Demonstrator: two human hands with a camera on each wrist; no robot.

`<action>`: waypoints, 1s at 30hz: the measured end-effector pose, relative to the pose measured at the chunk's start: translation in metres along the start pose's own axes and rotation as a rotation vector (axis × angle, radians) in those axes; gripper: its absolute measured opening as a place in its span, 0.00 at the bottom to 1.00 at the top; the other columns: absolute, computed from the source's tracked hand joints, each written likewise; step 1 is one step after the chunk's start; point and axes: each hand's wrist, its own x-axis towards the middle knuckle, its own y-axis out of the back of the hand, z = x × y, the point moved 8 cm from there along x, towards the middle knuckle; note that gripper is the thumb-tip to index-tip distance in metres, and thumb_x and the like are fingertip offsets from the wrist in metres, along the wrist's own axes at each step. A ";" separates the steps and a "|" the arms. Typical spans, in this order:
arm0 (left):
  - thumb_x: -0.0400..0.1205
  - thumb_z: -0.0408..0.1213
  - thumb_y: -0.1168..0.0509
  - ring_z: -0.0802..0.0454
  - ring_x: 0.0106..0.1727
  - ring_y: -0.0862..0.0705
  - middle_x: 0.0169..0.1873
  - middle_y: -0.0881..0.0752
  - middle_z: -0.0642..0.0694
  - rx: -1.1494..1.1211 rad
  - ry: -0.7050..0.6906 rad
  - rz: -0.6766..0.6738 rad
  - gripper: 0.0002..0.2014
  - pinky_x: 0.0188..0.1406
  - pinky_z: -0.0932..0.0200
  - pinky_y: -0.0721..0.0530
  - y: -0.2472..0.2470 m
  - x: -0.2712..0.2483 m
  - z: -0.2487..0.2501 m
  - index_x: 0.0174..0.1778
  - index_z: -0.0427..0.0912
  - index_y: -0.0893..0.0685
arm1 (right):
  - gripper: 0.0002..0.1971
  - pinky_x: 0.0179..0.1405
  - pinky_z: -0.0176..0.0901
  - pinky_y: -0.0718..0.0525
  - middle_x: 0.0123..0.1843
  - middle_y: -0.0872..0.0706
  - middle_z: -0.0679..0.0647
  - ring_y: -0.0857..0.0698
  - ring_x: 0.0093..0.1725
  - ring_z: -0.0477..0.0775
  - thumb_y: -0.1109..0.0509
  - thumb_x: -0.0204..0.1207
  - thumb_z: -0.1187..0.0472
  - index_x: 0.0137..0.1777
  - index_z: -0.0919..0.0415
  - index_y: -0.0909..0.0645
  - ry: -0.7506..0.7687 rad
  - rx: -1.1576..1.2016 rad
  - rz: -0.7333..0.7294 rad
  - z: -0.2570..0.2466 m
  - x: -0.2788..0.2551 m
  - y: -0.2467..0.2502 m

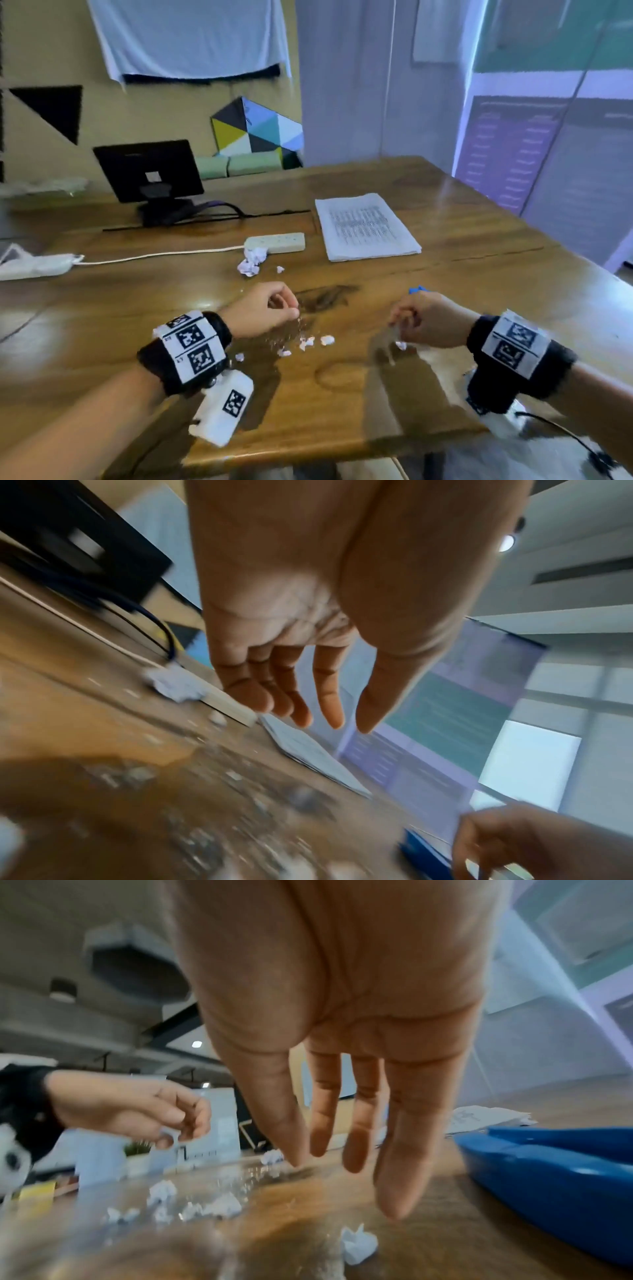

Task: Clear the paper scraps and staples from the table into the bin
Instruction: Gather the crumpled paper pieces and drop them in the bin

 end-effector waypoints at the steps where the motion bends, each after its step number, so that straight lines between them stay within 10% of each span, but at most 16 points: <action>1: 0.77 0.34 0.30 0.55 0.39 0.21 0.37 0.18 0.49 0.008 0.059 0.031 0.05 0.37 0.75 0.24 0.017 0.005 -0.021 0.39 0.46 0.20 | 0.06 0.43 0.35 0.24 0.40 0.20 0.45 0.23 0.41 0.45 0.31 0.73 0.61 0.45 0.48 0.21 -0.032 -0.061 -0.028 -0.002 0.011 -0.005; 5: 0.73 0.36 0.27 0.49 0.41 0.23 0.41 0.20 0.44 0.134 0.308 0.155 0.08 0.42 0.60 0.26 0.069 0.009 -0.098 0.40 0.47 0.22 | 0.13 0.39 0.45 0.19 0.34 0.24 0.46 0.21 0.41 0.54 0.29 0.64 0.63 0.32 0.50 0.32 -0.173 -0.201 -0.155 -0.006 0.041 -0.025; 10: 0.72 0.41 0.28 0.47 0.52 0.19 0.52 0.19 0.44 0.345 0.469 0.036 0.12 0.48 0.59 0.21 0.069 -0.007 -0.148 0.46 0.48 0.23 | 0.07 0.48 0.38 0.17 0.48 0.15 0.51 0.18 0.45 0.48 0.30 0.70 0.65 0.43 0.53 0.21 -0.120 -0.190 -0.234 -0.041 0.056 -0.041; 14: 0.75 0.38 0.30 0.47 0.58 0.18 0.58 0.18 0.44 0.291 0.418 -0.038 0.09 0.57 0.54 0.19 0.047 -0.005 -0.142 0.46 0.50 0.24 | 0.11 0.27 0.29 0.17 0.35 0.18 0.48 0.18 0.27 0.39 0.33 0.71 0.72 0.37 0.53 0.22 -0.100 0.015 -0.260 -0.073 0.069 -0.056; 20: 0.79 0.52 0.35 0.52 0.51 0.20 0.57 0.21 0.48 0.199 0.318 -0.123 0.18 0.50 0.58 0.19 0.020 -0.009 -0.095 0.61 0.48 0.24 | 0.12 0.18 0.28 0.26 0.37 0.21 0.49 0.23 0.26 0.43 0.39 0.73 0.75 0.51 0.61 0.20 -0.017 0.075 -0.257 -0.119 0.101 -0.056; 25: 0.69 0.52 0.25 0.51 0.65 0.29 0.64 0.33 0.51 0.371 0.286 -0.312 0.29 0.68 0.50 0.25 0.005 -0.036 -0.087 0.64 0.58 0.27 | 0.15 0.38 0.37 0.19 0.50 0.22 0.50 0.20 0.42 0.47 0.32 0.73 0.67 0.58 0.54 0.22 0.056 -0.023 -0.094 -0.152 0.148 -0.026; 30: 0.73 0.46 0.27 0.54 0.60 0.26 0.61 0.32 0.53 0.334 0.191 -0.250 0.20 0.63 0.57 0.23 0.008 -0.036 -0.089 0.60 0.55 0.22 | 0.29 0.59 0.55 0.16 0.67 0.30 0.58 0.21 0.60 0.61 0.28 0.70 0.58 0.71 0.48 0.32 0.059 -0.195 -0.060 -0.167 0.205 -0.026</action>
